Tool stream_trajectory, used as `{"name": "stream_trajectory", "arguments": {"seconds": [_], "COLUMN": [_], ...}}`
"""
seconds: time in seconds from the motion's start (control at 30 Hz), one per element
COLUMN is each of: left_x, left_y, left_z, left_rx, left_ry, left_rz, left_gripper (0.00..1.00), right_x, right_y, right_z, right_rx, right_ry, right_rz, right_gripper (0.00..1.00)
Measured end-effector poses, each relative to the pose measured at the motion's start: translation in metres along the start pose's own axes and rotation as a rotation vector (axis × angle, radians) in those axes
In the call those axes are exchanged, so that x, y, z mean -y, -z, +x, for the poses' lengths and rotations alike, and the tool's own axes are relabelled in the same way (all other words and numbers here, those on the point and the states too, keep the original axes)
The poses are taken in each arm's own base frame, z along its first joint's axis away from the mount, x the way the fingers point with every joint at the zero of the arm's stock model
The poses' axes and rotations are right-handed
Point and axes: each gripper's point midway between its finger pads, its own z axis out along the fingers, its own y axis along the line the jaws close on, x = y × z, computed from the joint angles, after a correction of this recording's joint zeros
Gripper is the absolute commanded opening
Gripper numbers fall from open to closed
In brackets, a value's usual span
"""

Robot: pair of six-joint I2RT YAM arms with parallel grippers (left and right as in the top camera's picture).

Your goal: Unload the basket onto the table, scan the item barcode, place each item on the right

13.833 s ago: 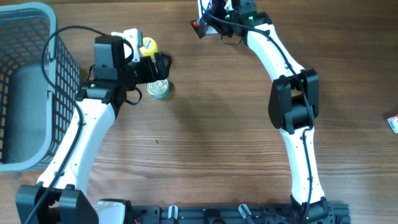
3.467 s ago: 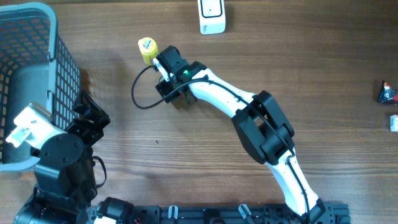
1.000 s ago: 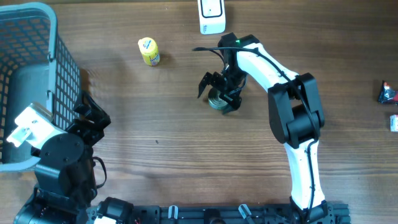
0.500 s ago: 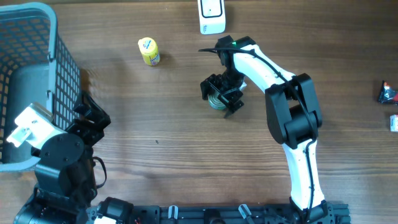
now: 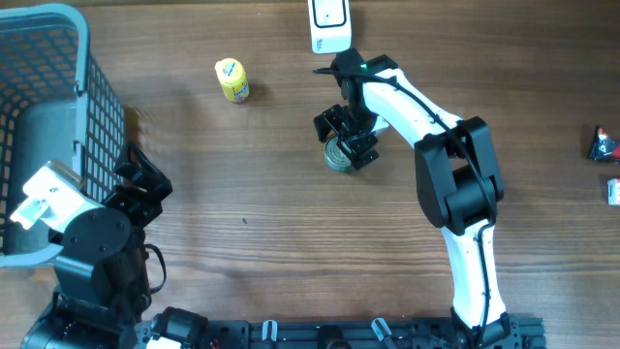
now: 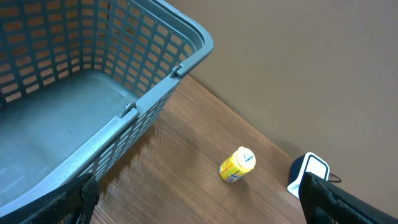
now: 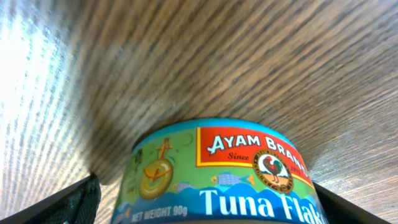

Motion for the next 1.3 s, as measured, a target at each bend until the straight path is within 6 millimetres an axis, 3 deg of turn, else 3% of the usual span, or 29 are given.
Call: {"name": "stream_trajectory", "arguments": {"seconds": [0.07, 0.2, 0.4, 0.57, 0.73, 0.83, 1.07, 1.23, 1.3], "left_x": [0.0, 0.0, 0.0, 0.0, 0.0, 0.0, 0.0, 0.0, 0.0], "left_y": [0.0, 0.0, 0.0, 0.0, 0.0, 0.0, 0.0, 0.0, 0.0], "left_z": [0.0, 0.0, 0.0, 0.0, 0.0, 0.0, 0.0, 0.0, 0.0], "left_rx": [0.0, 0.0, 0.0, 0.0, 0.0, 0.0, 0.0, -0.002, -0.002], "left_ry": [0.0, 0.0, 0.0, 0.0, 0.0, 0.0, 0.0, -0.002, -0.002], "left_rz": [0.0, 0.0, 0.0, 0.0, 0.0, 0.0, 0.0, -0.001, -0.002], "left_gripper": [1.0, 1.0, 1.0, 1.0, 1.0, 1.0, 1.0, 1.0, 1.0], "right_x": [0.0, -0.002, -0.002, -0.007, -0.024, -0.034, -0.035, -0.039, -0.038], "right_y": [0.0, 0.004, 0.005, 0.009, 0.018, 0.022, 0.025, 0.026, 0.028], "right_z": [-0.001, -0.008, -0.012, -0.02, -0.038, -0.049, -0.07, -0.073, -0.075], "right_rx": [0.008, 0.056, 0.082, 0.133, 0.255, 0.33, 0.437, 0.444, 0.44], "right_ry": [-0.002, 0.0, 0.023, 0.168, 0.46, 0.658, 1.025, 1.241, 1.318], "right_rz": [-0.001, -0.003, 0.001, -0.012, -0.032, -0.021, 0.106, 0.142, 0.161], "right_gripper": [0.55, 0.54, 0.58, 0.62, 0.66, 0.79, 0.82, 1.0, 1.0]}}
